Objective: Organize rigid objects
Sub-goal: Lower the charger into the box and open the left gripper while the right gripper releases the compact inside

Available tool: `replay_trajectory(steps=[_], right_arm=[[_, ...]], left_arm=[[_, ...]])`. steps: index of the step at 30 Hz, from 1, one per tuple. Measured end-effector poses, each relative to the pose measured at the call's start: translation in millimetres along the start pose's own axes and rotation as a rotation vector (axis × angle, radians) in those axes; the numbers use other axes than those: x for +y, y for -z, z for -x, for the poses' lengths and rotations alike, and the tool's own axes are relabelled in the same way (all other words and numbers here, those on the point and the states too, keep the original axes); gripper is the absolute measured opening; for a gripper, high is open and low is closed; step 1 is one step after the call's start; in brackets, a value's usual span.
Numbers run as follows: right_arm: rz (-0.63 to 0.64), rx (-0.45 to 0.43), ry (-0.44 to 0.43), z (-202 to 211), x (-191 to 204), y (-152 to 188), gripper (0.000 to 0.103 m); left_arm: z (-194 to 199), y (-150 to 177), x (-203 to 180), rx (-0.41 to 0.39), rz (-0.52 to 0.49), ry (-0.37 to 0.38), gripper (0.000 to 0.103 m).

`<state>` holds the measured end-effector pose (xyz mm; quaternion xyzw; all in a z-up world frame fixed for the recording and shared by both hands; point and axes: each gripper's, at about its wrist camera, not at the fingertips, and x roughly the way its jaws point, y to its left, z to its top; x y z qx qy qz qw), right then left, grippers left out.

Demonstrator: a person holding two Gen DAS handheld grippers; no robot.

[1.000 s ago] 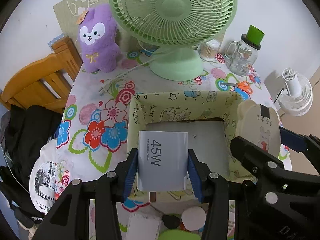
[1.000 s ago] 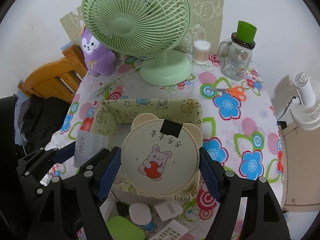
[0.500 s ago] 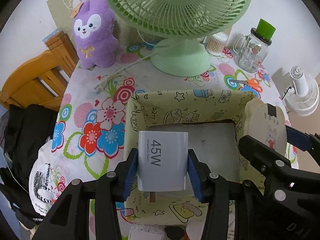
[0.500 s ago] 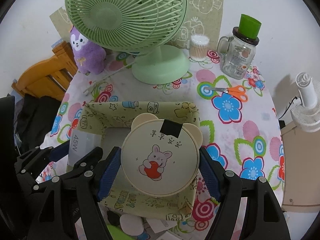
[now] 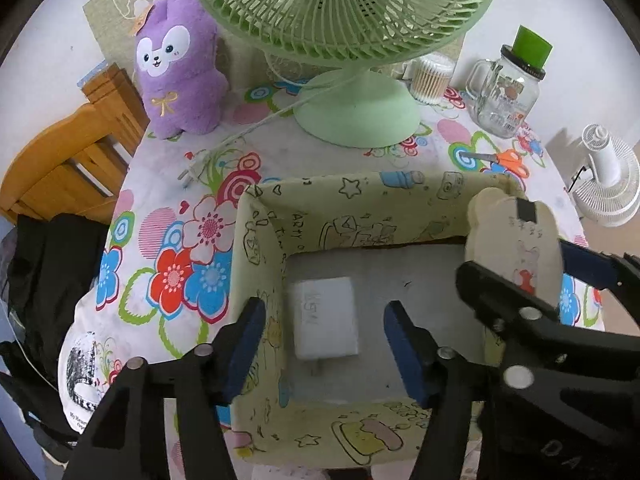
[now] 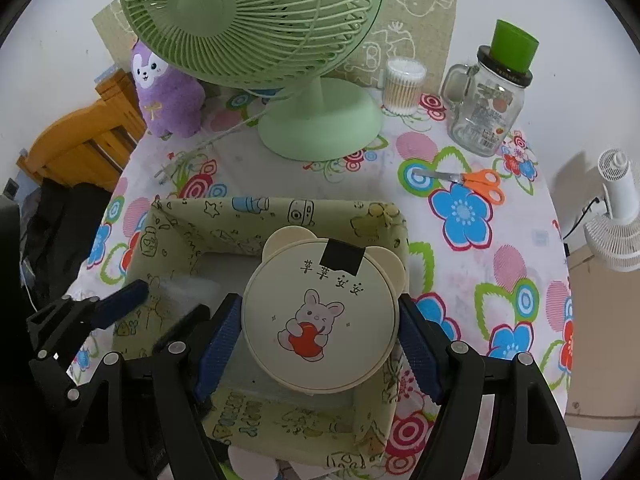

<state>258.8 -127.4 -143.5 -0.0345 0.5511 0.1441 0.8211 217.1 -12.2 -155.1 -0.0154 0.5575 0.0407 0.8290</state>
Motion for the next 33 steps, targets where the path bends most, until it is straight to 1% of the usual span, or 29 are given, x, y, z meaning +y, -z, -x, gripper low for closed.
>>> replay_trajectory(steps=[4,9,16,18,20,23,33], right_arm=[[0.001,0.005,0.005,-4.1,1.9,-1.9,0.078],[-0.007,0.008,0.009,-8.9,1.5,-3.4,0.078],[-0.020,0.022,0.033,-19.2,4.0,-5.9,0.079],[-0.023,0.021,0.030,-19.6,4.1,-6.0,0.081],[-0.026,0.024,0.017,-19.9,4.1,-5.9,0.085],[-0.033,0.028,0.003,-19.0,4.4,-5.4,0.088],[-0.055,0.014,0.005,-3.6,6.0,0.0,0.088]], left_arm=[[-1.6,-1.9,-0.9,0.005,-0.006,-0.006,0.066],[-2.9,-3.8,-3.7,0.018,-0.010,0.006,0.074],[-5.5,-6.3,-7.3,0.027,-0.022,0.004,0.080],[-6.1,-6.5,-7.8,0.030,-0.025,0.006,0.082],[-6.1,-6.6,-7.7,0.030,-0.026,0.008,0.083],[-5.4,-6.4,-7.7,0.034,-0.029,0.014,0.083],[9.0,-2.3,-8.6,0.014,-0.052,0.015,0.087]])
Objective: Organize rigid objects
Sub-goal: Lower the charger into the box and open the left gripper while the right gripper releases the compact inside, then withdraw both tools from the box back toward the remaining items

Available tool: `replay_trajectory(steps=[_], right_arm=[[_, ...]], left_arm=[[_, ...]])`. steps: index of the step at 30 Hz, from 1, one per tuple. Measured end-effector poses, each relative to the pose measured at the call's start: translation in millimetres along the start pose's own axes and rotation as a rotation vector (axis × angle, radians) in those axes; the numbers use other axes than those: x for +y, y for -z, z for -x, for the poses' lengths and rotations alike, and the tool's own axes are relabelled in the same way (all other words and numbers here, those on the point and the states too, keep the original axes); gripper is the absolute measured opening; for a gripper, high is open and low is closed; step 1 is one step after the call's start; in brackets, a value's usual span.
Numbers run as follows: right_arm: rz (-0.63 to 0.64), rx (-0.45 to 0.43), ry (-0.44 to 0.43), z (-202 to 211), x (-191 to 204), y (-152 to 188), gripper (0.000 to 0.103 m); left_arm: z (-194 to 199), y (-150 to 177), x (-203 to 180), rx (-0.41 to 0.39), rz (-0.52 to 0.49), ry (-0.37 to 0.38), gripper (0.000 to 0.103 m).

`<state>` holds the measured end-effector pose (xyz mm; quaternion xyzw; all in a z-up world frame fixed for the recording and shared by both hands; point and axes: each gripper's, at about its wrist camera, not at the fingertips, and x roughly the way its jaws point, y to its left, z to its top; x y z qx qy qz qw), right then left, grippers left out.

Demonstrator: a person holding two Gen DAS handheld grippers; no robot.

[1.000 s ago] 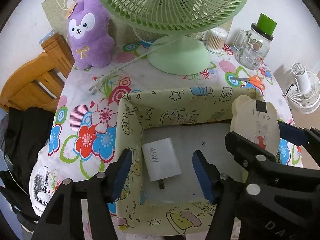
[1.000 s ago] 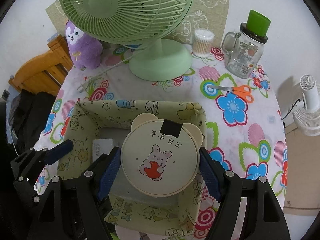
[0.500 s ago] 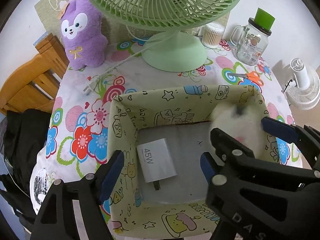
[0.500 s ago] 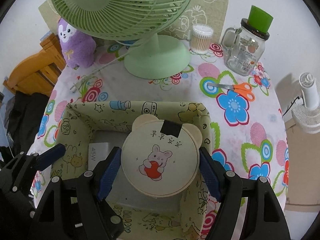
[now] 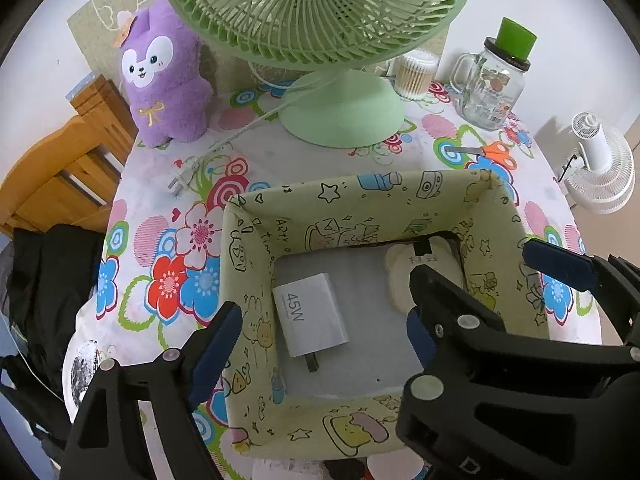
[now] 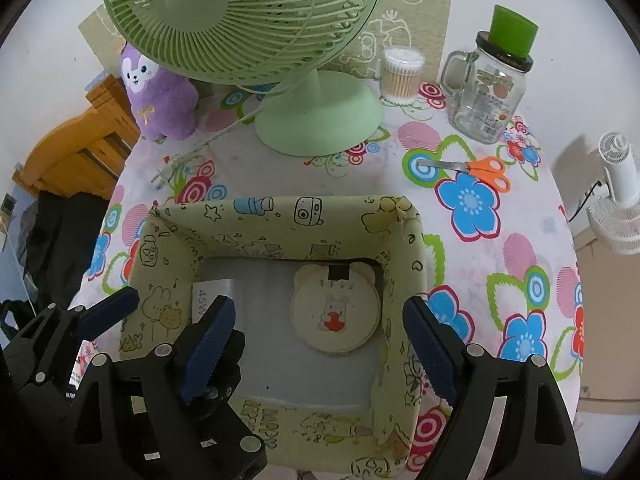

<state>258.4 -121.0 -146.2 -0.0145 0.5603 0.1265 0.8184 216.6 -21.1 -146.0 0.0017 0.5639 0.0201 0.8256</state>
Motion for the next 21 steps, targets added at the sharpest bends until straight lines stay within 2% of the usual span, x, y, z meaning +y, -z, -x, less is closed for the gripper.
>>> replay_trajectory(steps=[3,21], right_arm=[[-0.005,-0.010,0.002,6.0,0.6,1.7,0.089],[-0.022,-0.060,0.000,39.8,9.4,20.6,0.089]], left_arm=[[5.7,1.0,0.7,-0.018,-0.008,-0.031,0.091],[37.0,17.2,6.1,-0.051,-0.018,-0.027,0.091]])
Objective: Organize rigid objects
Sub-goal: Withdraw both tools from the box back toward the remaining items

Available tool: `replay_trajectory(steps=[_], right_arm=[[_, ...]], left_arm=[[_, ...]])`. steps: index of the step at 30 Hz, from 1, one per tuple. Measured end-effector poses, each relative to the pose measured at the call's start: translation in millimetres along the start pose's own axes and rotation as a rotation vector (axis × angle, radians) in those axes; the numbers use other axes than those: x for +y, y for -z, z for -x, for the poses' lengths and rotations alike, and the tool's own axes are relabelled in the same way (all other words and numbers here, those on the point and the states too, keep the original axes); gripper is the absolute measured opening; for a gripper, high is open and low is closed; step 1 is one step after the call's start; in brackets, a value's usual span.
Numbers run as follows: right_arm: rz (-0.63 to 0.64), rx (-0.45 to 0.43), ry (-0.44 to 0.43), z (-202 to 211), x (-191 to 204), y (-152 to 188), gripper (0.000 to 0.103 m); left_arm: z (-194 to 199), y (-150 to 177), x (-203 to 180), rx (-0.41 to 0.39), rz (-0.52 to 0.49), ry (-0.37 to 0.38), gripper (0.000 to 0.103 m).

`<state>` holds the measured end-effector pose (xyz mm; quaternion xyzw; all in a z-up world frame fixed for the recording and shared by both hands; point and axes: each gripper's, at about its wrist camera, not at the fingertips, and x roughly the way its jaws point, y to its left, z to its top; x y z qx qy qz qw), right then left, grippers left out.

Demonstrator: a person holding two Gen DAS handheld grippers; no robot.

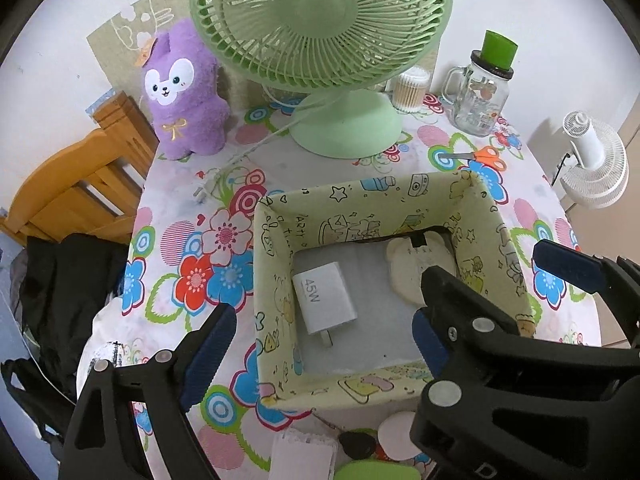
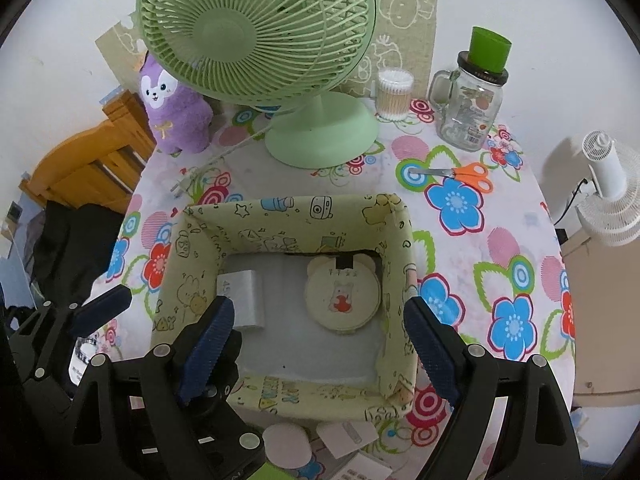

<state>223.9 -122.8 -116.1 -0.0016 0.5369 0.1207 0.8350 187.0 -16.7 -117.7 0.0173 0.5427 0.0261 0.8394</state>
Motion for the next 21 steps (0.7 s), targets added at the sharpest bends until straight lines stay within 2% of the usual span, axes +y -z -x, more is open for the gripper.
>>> replay_trajectory(steps=[21], right_arm=[[0.017,-0.047,0.008,49.2,5.6,27.7,0.094]], left_arm=[[41.7,27.6,-2.0,-0.042,-0.015,0.021,0.093]])
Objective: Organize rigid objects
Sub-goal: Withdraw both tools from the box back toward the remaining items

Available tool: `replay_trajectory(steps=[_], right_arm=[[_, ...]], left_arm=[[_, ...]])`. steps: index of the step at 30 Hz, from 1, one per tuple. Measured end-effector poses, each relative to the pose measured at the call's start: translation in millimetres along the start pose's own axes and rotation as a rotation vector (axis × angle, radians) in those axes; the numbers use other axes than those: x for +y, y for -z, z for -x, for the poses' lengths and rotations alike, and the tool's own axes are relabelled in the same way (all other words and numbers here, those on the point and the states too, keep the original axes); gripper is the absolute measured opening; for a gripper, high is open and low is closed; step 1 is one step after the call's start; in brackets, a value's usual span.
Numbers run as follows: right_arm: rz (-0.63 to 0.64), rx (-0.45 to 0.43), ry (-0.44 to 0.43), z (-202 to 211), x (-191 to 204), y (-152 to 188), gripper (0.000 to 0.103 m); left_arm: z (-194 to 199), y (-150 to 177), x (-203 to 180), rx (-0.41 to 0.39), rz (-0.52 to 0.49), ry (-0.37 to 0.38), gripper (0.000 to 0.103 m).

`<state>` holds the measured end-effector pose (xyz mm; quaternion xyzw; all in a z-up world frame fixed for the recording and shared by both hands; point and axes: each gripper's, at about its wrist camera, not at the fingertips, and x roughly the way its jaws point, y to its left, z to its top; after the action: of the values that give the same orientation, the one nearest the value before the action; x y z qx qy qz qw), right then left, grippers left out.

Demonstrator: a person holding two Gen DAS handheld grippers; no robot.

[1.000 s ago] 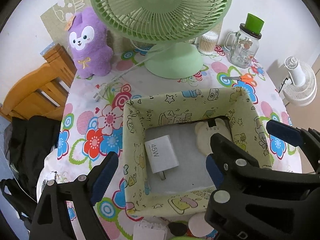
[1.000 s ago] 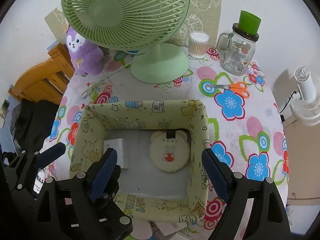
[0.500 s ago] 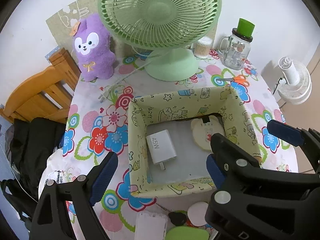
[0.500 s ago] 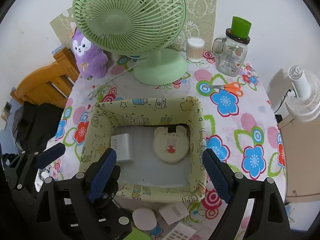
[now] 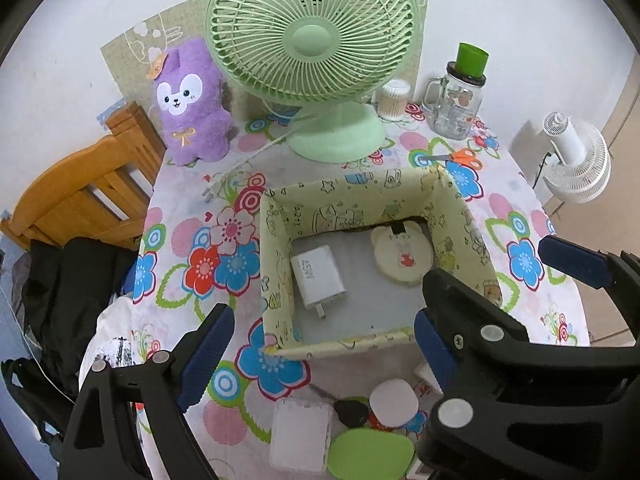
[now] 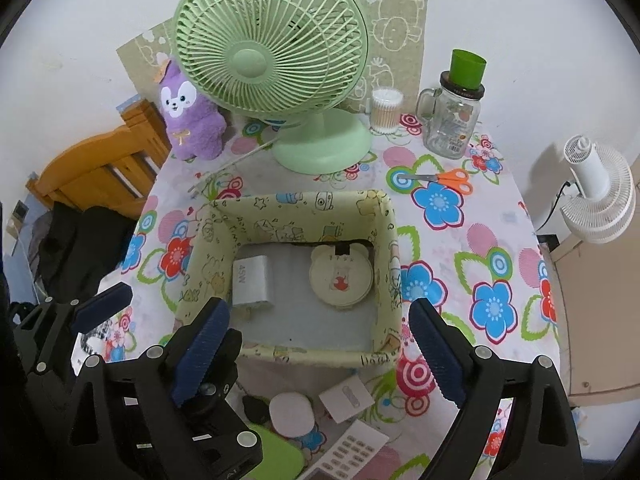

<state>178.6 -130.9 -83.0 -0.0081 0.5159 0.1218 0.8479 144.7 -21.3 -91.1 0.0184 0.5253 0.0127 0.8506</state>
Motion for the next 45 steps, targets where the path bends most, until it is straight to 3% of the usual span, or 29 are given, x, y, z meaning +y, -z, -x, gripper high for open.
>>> replay_trajectory(steps=[23,40,45], right_arm=[[0.031,-0.054,-0.009,49.7,18.8,35.5,0.098],[0.058,-0.091,-0.005,60.7,31.5,70.0,0.098],[0.031,-0.081,0.055,55.6,28.0,75.2,0.098]], left_arm=[[39.5,33.9,9.9,-0.051,-0.036,0.058,0.100],[40.3,70.5,19.7,-0.046,-0.067,0.085,0.102],[31.3,78.0,21.5,-0.025,-0.068,0.087,0.102]])
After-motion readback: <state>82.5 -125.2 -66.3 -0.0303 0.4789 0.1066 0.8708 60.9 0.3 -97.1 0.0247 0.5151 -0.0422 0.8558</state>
